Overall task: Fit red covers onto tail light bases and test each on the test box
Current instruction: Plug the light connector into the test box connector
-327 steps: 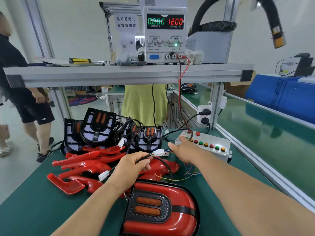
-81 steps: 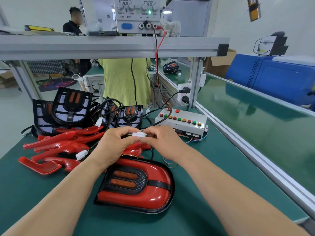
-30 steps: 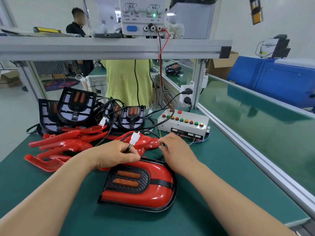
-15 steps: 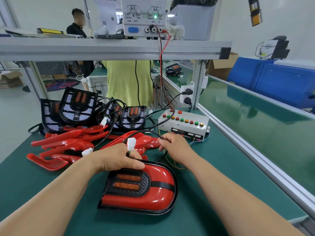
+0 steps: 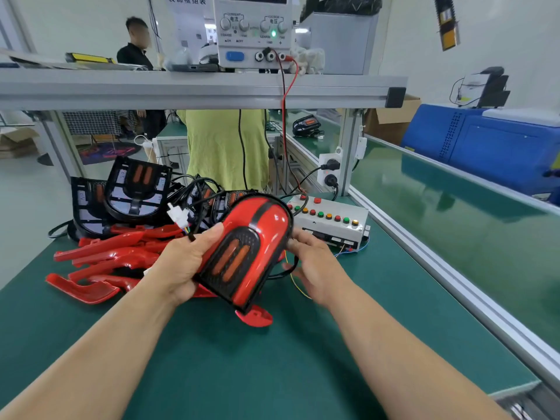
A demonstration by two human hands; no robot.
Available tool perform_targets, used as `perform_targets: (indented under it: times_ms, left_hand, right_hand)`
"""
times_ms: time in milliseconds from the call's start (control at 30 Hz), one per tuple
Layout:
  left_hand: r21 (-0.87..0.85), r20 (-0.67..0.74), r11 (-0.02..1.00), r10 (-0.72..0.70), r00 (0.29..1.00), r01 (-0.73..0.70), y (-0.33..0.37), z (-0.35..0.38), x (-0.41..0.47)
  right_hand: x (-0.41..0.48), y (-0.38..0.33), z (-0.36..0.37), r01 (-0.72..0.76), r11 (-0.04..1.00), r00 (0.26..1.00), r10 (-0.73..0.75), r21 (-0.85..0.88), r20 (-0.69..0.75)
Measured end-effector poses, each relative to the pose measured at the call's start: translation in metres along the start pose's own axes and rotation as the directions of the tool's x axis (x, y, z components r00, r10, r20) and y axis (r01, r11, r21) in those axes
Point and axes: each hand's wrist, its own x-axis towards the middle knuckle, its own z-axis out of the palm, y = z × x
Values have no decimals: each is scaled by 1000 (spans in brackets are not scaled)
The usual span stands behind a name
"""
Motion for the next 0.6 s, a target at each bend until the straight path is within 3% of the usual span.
perform_targets:
  times_ms: [100, 167, 300, 400, 600]
  left_hand:
    - [-166, -144, 985, -60, 988, 36, 1, 10, 1]
    - [-226, -245, 974, -56, 968, -1, 2, 14, 3]
    - [-252, -345, 965, -25, 938, -67, 9, 24, 4]
    - [-240, -364, 964, 22, 931, -117, 14, 31, 1]
    - [112, -190, 975, 208, 959, -190, 25, 34, -6]
  right_hand:
    - [-6, -10, 15, -25, 939, 998, 6, 342, 58]
    - [-10, -15, 22, 3, 915, 993, -49, 405, 103]
    - [-16, -21, 34, 141, 975, 978, -164, 172, 128]
    - [-17, -21, 41, 212, 975, 976, -215, 60, 37]
    - [-16, -33, 43, 176, 950, 984, -161, 259, -78]
